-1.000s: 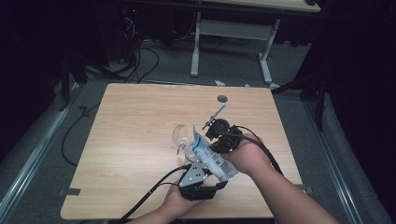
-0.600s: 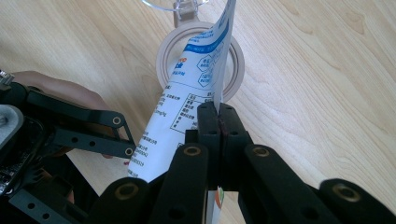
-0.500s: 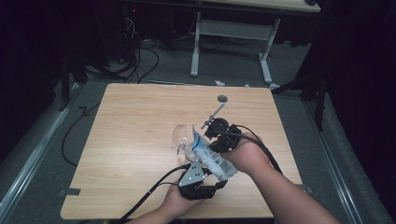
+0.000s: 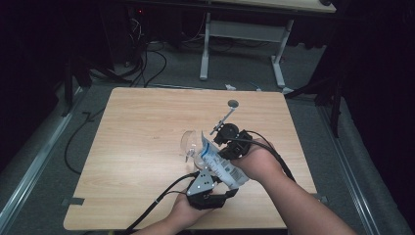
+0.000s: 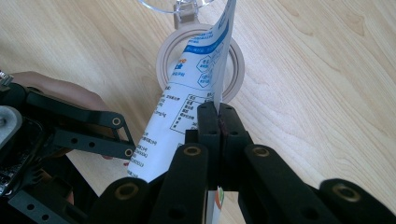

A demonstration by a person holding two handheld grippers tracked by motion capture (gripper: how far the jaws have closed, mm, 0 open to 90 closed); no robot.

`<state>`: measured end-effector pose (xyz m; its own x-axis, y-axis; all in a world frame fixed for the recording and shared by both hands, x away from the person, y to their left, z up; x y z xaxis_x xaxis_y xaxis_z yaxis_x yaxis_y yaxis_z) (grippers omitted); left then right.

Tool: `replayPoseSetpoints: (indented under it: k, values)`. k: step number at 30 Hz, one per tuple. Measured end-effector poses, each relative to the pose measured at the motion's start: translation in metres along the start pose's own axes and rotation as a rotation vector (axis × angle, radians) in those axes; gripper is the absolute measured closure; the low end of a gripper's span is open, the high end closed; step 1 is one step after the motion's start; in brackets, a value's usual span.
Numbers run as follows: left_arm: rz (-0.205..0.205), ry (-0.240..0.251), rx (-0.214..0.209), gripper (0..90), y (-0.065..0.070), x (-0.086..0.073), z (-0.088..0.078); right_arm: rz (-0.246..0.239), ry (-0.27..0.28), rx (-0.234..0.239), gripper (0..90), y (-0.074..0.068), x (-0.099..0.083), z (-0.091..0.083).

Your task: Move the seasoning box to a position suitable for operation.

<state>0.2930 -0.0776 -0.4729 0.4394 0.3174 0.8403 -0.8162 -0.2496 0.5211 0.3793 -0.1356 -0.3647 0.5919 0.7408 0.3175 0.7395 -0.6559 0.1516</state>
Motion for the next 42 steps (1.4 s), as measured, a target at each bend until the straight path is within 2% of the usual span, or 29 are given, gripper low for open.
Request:
replayPoseSetpoints:
  k: [42]
  values:
    - [-0.004, 0.013, -0.009, 50.9, 0.0010, 0.0038, -0.0012, -0.009, 0.001, -0.004, 90.0, -0.0007, 0.0040, -0.0008]
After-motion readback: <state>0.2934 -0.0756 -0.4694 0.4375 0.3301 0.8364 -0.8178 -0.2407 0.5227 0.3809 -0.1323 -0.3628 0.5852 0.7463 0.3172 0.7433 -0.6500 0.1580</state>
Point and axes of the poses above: each handheld gripper's, and its own axes: z roughly forward along the jaws, x roughly out of its top, y roughly to its right, the point moved 3 cm from there along z, roughly forward along the jaws, and after that the axes turned 4 degrees about -x, right-handed, at the moved point
